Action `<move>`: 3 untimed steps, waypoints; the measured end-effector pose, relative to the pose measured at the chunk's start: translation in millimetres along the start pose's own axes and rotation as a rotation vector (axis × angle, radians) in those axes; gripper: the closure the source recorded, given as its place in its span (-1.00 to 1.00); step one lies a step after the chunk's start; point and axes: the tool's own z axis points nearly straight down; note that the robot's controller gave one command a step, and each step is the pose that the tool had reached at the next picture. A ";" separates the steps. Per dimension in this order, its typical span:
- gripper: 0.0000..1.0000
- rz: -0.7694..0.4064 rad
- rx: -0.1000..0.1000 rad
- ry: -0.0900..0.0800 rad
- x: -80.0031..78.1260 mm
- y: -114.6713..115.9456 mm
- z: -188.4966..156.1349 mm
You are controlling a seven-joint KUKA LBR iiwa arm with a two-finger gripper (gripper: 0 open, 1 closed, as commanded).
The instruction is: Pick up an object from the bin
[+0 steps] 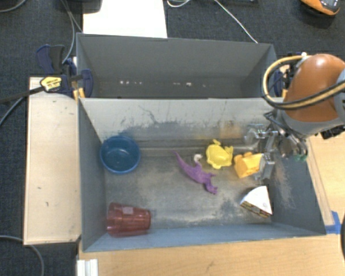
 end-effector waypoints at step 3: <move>-1.00 -0.156 -0.002 -0.002 -1.2 11.9 44.6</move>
Offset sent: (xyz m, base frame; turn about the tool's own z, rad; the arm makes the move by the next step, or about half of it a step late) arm 0.0012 0.0122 -0.0649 -0.3636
